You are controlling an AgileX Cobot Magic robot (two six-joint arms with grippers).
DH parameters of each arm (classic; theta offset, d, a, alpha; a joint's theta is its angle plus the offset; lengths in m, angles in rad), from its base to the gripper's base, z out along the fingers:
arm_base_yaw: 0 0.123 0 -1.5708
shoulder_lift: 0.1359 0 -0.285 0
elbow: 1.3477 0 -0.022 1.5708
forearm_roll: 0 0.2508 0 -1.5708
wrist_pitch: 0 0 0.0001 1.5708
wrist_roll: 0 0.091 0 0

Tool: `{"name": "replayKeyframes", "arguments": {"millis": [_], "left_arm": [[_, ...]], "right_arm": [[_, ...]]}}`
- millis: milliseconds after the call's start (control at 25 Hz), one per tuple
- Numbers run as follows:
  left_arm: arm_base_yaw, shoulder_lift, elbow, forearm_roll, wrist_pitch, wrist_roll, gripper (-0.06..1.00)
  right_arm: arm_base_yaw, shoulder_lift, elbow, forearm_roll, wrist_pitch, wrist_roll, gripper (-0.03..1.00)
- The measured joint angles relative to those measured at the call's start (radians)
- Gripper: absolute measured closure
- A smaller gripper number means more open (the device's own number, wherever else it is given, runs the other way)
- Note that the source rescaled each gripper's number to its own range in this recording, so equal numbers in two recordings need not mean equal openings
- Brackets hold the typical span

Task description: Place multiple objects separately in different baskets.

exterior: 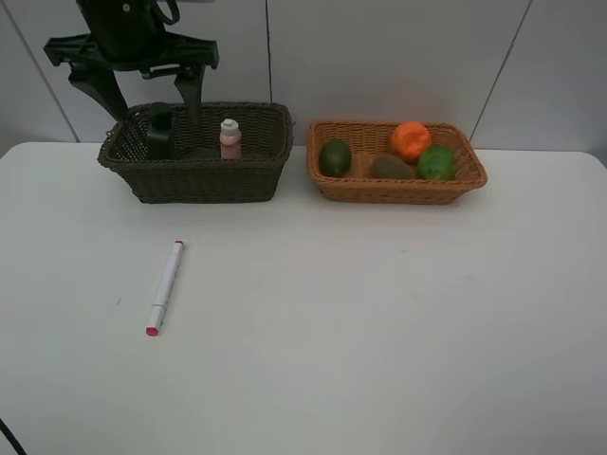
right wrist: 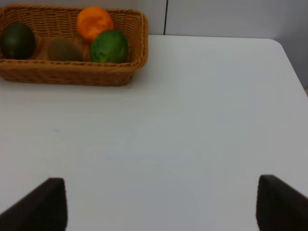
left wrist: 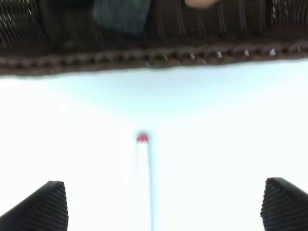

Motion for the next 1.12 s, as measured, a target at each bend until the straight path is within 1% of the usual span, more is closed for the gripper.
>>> {"name": "replayKeyframes", "arguments": {"millis": [160,240,520,680,1040,1120], "left_arm": [[0.000,-0.056,0.146,-0.003,-0.003,-0.023,-0.05],[0.000,-0.079,0.239,-0.005,-0.026,-0.025,-0.05],[0.000,-0.110,0.514,-0.037,-0.229,-0.033,-0.05],[0.000,-0.111,0.627,-0.041,-0.337,-0.051,-0.05],[0.000,-0.111,0.786,-0.086,-0.611,-0.062,-0.05],[0.000,-0.111,0.808,-0.090,-0.640,-0.065,-0.05]], "right_arm": [[0.000,0.000,0.000,0.000,0.000,0.000,-0.03],[0.000,0.000,0.000,0.000,0.000,0.000,-0.03],[0.000,0.000,0.000,0.000,0.000,0.000,-0.03],[0.000,0.000,0.000,0.000,0.000,0.000,-0.03],[0.000,0.000,0.000,0.000,0.000,0.000,-0.03],[0.000,0.000,0.000,0.000,0.000,0.000,-0.03]]}}
